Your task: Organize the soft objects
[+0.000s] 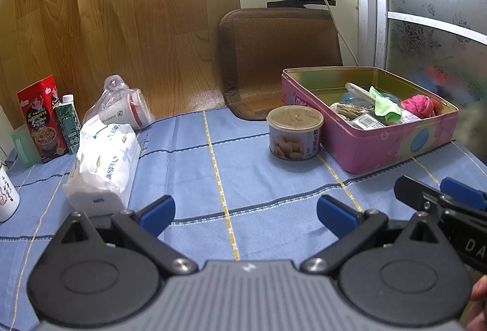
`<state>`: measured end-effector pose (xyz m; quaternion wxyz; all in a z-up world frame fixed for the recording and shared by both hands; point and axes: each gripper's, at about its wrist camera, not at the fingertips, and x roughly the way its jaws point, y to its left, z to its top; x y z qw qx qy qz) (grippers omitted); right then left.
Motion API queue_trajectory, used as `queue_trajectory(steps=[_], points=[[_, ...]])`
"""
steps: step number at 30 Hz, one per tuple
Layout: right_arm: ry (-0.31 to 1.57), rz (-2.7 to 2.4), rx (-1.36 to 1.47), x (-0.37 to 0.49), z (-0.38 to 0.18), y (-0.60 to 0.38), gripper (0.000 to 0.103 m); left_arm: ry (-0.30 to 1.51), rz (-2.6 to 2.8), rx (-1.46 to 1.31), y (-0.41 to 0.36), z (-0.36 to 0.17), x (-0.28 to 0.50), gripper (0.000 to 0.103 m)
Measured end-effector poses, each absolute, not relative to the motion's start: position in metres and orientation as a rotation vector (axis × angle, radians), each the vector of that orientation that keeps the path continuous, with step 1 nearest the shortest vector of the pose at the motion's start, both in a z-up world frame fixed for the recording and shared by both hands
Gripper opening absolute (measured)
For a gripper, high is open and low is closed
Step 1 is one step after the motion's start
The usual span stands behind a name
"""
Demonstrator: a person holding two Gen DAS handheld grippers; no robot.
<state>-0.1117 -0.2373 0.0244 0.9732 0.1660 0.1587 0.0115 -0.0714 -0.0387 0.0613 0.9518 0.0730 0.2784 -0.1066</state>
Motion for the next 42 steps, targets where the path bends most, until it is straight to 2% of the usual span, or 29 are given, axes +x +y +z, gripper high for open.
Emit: queue_trajectory(steps=[42], points=[[0.321, 0.023, 0.340, -0.1121, 0.0233, -0.2386, 0.081, 0.567, -0.230, 0.159, -0.0400, 0.0605, -0.0709, 0.103]])
